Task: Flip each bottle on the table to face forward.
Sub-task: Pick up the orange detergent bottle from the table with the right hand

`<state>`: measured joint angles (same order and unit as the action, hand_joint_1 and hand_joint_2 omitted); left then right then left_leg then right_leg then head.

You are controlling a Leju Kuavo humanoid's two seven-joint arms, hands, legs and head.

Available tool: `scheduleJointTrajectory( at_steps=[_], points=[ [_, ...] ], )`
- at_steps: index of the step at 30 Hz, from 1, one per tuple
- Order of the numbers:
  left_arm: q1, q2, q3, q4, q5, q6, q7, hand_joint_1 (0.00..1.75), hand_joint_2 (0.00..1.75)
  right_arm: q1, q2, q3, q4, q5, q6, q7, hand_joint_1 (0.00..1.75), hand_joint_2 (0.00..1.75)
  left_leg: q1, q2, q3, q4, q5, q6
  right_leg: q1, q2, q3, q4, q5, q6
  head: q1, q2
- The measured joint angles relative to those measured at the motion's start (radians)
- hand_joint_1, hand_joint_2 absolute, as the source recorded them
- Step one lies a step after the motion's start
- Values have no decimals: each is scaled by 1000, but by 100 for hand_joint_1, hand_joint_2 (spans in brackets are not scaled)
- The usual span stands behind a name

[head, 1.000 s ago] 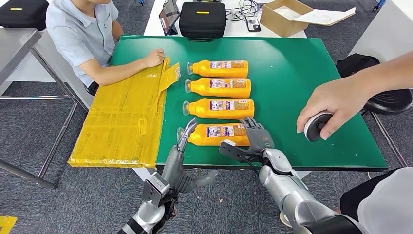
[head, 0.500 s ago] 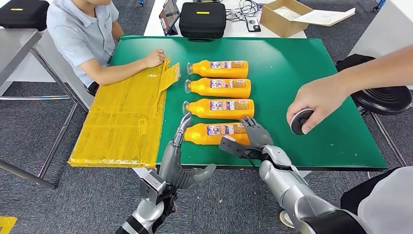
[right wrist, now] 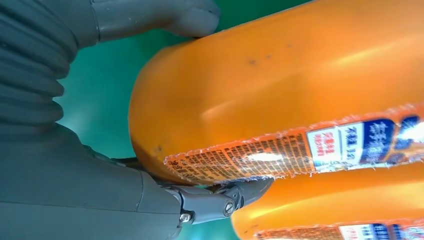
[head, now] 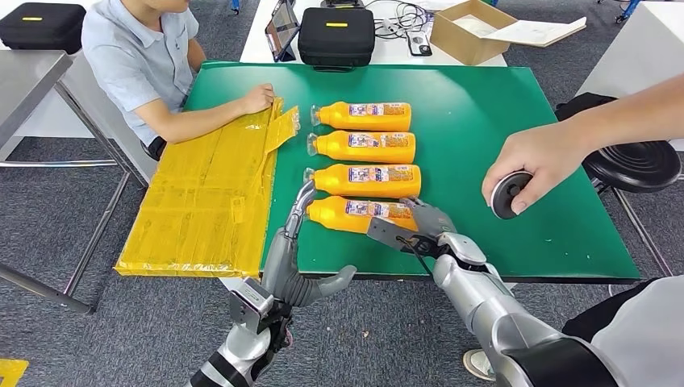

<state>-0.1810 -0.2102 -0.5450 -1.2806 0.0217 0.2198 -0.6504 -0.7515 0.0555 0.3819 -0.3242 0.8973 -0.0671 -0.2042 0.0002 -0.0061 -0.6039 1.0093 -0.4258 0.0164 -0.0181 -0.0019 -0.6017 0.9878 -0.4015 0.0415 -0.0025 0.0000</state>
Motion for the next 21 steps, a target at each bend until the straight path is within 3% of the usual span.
scheduleJointTrajectory(
  at_steps=[5, 21],
  points=[
    [-2, 0, 4, 0, -9, 1, 0, 0, 175, -4, -15, -17, 5, -13, -25, -11, 175, 175, 0, 0, 1, 0, 0, 0, 0, 0, 2, 0, 0, 0, 0, 0],
    [2, 0, 26, -7, -23, 31, 0, 0, 175, 27, 0, -87, 9, -79, -124, -178, 175, 175, 0, 0, -1, 0, 0, 0, 1, 0, 0, 0, 0, 0, 0, 0]
  ],
)
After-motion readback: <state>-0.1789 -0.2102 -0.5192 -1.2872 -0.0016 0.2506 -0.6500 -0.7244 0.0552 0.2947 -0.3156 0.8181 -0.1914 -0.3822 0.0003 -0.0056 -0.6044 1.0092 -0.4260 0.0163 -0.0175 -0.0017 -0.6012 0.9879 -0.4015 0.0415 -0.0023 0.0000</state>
